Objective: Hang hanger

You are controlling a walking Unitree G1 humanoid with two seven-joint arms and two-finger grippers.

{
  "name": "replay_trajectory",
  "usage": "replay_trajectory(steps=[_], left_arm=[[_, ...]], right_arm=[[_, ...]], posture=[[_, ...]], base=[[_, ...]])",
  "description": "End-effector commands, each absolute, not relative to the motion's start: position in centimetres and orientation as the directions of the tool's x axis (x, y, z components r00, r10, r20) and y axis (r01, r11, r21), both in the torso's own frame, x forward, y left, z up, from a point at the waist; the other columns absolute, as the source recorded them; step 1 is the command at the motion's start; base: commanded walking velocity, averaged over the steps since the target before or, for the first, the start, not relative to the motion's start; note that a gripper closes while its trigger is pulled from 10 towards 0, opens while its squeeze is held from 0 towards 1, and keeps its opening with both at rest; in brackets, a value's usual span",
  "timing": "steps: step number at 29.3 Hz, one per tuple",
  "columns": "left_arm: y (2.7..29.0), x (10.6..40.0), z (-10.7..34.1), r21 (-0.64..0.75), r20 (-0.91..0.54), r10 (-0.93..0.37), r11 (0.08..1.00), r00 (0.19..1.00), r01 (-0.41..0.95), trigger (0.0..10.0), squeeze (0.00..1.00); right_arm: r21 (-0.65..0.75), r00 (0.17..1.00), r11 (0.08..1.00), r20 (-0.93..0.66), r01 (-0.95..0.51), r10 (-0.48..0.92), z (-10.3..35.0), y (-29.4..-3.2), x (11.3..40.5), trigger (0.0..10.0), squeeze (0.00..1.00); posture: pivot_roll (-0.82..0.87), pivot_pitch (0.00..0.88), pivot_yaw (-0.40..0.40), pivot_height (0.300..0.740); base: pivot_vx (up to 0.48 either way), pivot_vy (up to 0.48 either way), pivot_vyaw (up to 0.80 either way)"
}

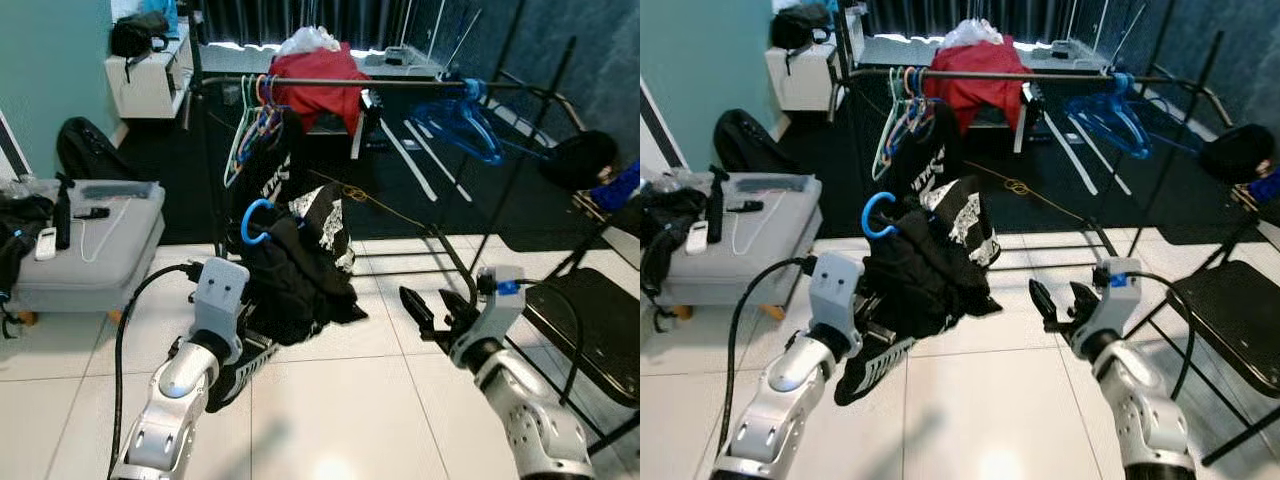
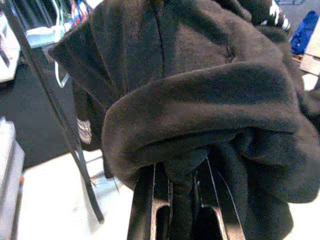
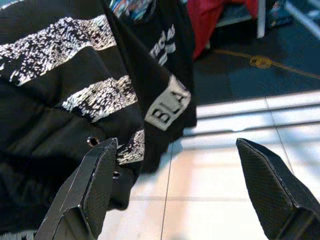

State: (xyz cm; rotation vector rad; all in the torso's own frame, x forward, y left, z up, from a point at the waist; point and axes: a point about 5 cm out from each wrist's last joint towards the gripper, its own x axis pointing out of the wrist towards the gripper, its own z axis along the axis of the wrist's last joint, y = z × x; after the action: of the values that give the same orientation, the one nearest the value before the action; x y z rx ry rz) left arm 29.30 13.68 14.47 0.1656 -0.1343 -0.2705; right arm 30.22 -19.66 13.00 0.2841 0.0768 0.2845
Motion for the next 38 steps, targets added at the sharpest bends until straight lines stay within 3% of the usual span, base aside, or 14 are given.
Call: replay_trajectory(steps=[1, 18, 38], left_arm=[[13.0, 29.2, 15.8, 0.233, 0.17, -0.278, 0.944, 0.945, 0.236, 10.0, 0.0], [9.4, 29.1, 16.3, 0.265, 0.171, -0.302, 0.931, 0.938, 0.251, 10.0, 0.0], [10.3, 31.5, 15.1, 0.256, 0.005, -0.096, 0.962, 0.995, 0.091, 10.0, 0.0]], right_arm=[[0.283, 0.962, 0.928, -0.057, -0.242, 0.268, 12.4, -20.2, 30.0, 10.0, 0.0], [0.274, 0.96, 0.927, -0.041, -0.257, 0.278, 12.6, -19.7, 30.2, 10.0, 0.0], [0.271, 0.947, 0.911, 0.007, -0.31, 0.32, 13.1, -19.1, 30.0, 10.0, 0.0]], posture=[[-0.03, 0.022, -0.052, 0.74], [-0.03, 0.034, -0.038, 0.74], [-0.04, 0.034, -0.03, 0.74]], base=[[0.401, 0.0, -0.77], [0.406, 0.0, -0.77], [0.405, 0.0, 0.04]])
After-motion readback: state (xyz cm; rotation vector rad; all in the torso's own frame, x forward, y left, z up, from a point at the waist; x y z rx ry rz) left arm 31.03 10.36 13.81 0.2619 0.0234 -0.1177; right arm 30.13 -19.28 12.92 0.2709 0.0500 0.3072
